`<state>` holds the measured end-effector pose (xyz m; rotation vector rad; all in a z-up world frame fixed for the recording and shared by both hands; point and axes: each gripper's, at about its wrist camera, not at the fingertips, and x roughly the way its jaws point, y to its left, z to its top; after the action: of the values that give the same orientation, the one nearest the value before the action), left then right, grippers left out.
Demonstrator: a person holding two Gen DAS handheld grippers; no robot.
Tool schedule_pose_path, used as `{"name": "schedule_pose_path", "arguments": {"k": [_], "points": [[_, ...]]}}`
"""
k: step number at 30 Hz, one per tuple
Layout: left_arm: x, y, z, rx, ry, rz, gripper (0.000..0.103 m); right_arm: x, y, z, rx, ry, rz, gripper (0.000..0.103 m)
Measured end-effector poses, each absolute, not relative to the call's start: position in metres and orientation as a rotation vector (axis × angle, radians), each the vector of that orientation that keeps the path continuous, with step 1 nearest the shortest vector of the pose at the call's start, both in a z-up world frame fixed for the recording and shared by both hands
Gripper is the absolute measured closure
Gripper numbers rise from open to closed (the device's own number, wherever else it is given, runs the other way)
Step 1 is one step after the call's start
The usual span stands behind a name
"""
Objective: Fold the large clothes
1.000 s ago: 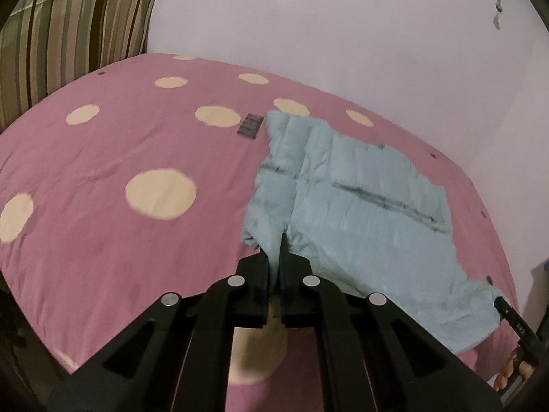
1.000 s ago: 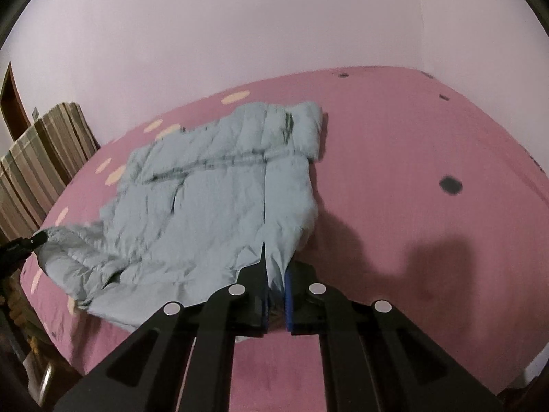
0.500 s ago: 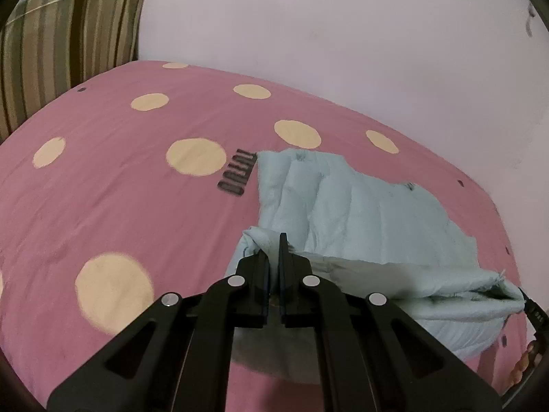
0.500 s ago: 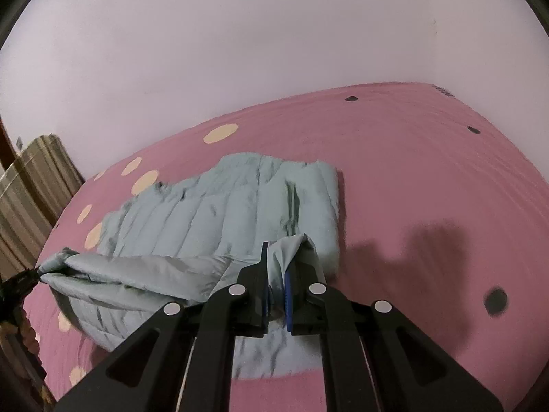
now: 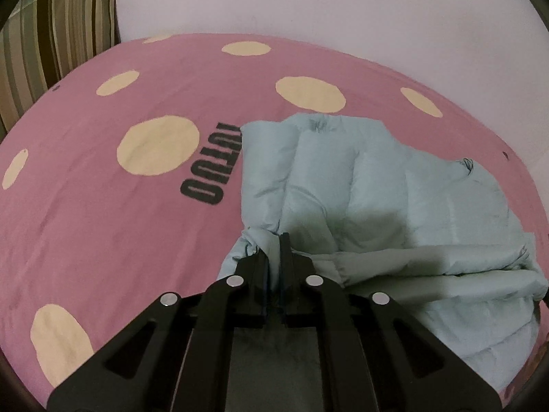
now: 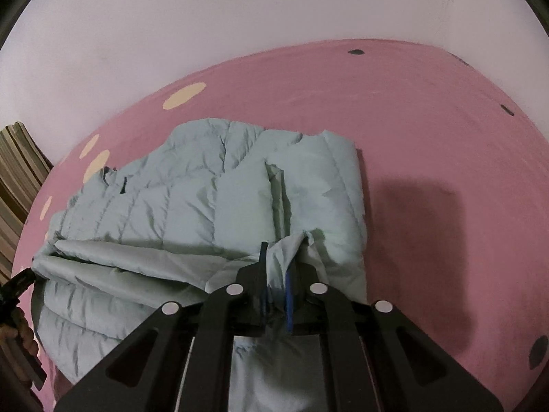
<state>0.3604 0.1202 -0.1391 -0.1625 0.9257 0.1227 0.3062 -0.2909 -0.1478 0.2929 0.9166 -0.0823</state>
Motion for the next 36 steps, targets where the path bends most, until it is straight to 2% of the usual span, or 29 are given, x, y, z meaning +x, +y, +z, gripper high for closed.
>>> {"name": "schedule_pose_path", "arguments": {"k": [1, 2, 3, 4, 5, 6, 9, 10, 11, 15, 21, 31, 32, 33, 34, 36], "points": [[0.360, 0.120, -0.137, -0.162, 0.922, 0.119, 0.091, 0.305, -0.291, -0.146, 0.287, 0.915, -0.079, 0.095], [0.360, 0.121, -0.134, -0.164, 0.915, 0.111, 0.081, 0.304, -0.291, -0.143, 0.281, 0.911, -0.076, 0.095], [0.358, 0.122, -0.128, -0.172, 0.900, 0.107, 0.063, 0.303, -0.291, -0.141, 0.277, 0.908, -0.073, 0.094], [0.356, 0.123, -0.124, -0.178, 0.887, 0.108, 0.052, 0.300, -0.292, -0.137, 0.275, 0.903, -0.069, 0.090], [0.351, 0.123, -0.115, -0.182, 0.850, 0.121, 0.032, 0.298, -0.293, -0.134, 0.280, 0.897, -0.064, 0.085], [0.347, 0.124, -0.108, -0.180, 0.819, 0.128, 0.027, 0.295, -0.295, -0.130, 0.290, 0.887, -0.059, 0.082], [0.338, 0.126, -0.088, -0.157, 0.770, 0.107, 0.024, 0.287, -0.300, -0.118, 0.301, 0.851, -0.062, 0.056], [0.334, 0.129, -0.083, -0.155, 0.757, 0.101, 0.024, 0.282, -0.301, -0.112, 0.295, 0.827, -0.076, 0.044], [0.331, 0.130, -0.080, -0.154, 0.749, 0.094, 0.024, 0.276, -0.304, -0.105, 0.296, 0.799, -0.081, 0.040], [0.317, 0.146, -0.084, -0.159, 0.758, 0.085, 0.023, 0.264, -0.313, -0.095, 0.305, 0.776, -0.074, 0.038], [0.310, 0.168, -0.116, -0.220, 0.830, 0.095, 0.023, 0.266, -0.312, -0.110, 0.259, 0.824, -0.058, 0.038], [0.357, 0.155, -0.138, -0.152, 0.916, -0.036, 0.024, 0.316, -0.301, -0.127, 0.205, 0.871, 0.027, 0.038], [0.361, 0.153, -0.141, -0.144, 0.928, -0.045, 0.026, 0.321, -0.301, -0.130, 0.204, 0.882, 0.032, 0.038], [0.365, 0.152, -0.143, -0.133, 0.939, -0.051, 0.036, 0.324, -0.301, -0.132, 0.198, 0.889, 0.033, 0.039], [0.368, 0.150, -0.145, -0.126, 0.944, -0.054, 0.041, 0.328, -0.300, -0.135, 0.190, 0.900, 0.034, 0.039], [0.372, 0.148, -0.150, -0.115, 0.963, -0.072, 0.057, 0.332, -0.298, -0.140, 0.175, 0.908, 0.033, 0.050]]}}
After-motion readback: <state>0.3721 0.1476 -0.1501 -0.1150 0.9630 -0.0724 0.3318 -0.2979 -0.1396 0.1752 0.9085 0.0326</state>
